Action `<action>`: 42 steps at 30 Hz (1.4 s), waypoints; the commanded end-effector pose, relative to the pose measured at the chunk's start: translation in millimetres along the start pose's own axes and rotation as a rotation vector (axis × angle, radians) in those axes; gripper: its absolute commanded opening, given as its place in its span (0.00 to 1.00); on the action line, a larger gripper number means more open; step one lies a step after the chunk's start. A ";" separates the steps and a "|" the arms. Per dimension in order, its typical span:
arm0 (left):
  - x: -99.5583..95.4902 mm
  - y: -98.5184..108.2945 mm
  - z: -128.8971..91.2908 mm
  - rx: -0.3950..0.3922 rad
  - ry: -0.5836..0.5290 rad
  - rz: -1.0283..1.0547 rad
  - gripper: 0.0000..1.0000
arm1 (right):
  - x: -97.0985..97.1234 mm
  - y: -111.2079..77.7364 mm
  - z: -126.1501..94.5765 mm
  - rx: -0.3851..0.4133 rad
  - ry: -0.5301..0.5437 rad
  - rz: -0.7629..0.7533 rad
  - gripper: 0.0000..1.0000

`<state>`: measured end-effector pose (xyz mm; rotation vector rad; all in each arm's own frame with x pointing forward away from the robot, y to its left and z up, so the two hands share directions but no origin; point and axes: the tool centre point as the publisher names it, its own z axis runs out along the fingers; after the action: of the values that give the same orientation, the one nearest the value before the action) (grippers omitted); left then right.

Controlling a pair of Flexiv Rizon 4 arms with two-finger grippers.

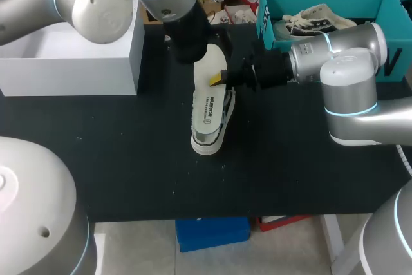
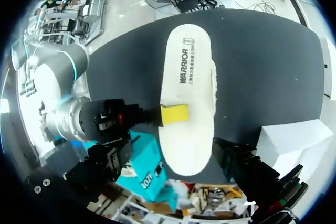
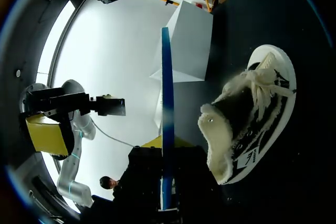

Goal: Take the shoe out of the shoebox, open the shoe tongue, remove and reinsert the insole, then place the shoe into the shoebox

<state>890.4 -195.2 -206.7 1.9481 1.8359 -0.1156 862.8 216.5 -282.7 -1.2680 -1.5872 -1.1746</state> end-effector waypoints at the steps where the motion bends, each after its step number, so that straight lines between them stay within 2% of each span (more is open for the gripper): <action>1: 12.7 -24.5 -12.2 -0.036 -0.049 -0.031 1.00 | 0.2 0.3 0.2 0.002 -0.002 0.001 0.00; 9: 24.3 -61.5 -16.2 -0.030 -0.209 -0.071 1.00 | 0.2 0.3 0.2 0.002 -0.002 0.001 0.00; 14: 32.3 -71.0 -19.6 -0.031 -0.376 -0.099 1.00 | 0.2 0.3 0.2 0.002 -0.002 0.001 0.00; 19: 40.0 -75.0 -21.4 -0.057 -0.521 -0.116 1.00 | 0.2 0.3 0.2 0.002 -0.002 0.001 0.00; 24: 48.2 -77.4 -20.9 -0.039 -0.718 -0.146 1.00 | 0.2 0.3 0.2 0.002 -0.002 0.001 0.00; 31: 57.4 -71.6 -15.3 -0.015 -0.919 -0.186 1.00 | 0.2 0.3 0.2 0.002 -0.002 0.001 0.00; 33: 58.6 -69.2 -14.6 -0.017 -0.946 -0.178 1.00 | 0.2 0.3 0.2 0.002 -0.002 0.001 0.00; 35: 58.8 -65.3 -13.0 -0.028 -0.895 -0.169 1.00 | 0.2 0.3 0.2 0.002 -0.002 0.001 0.00; 42: 58.8 -65.3 -13.0 -0.028 -0.895 -0.169 1.00 | 0.2 0.3 0.2 0.002 -0.002 0.001 0.00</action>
<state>832.2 -135.2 -230.2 1.4007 1.4098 -0.8165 862.8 216.5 -282.7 -1.2679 -1.5872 -1.1745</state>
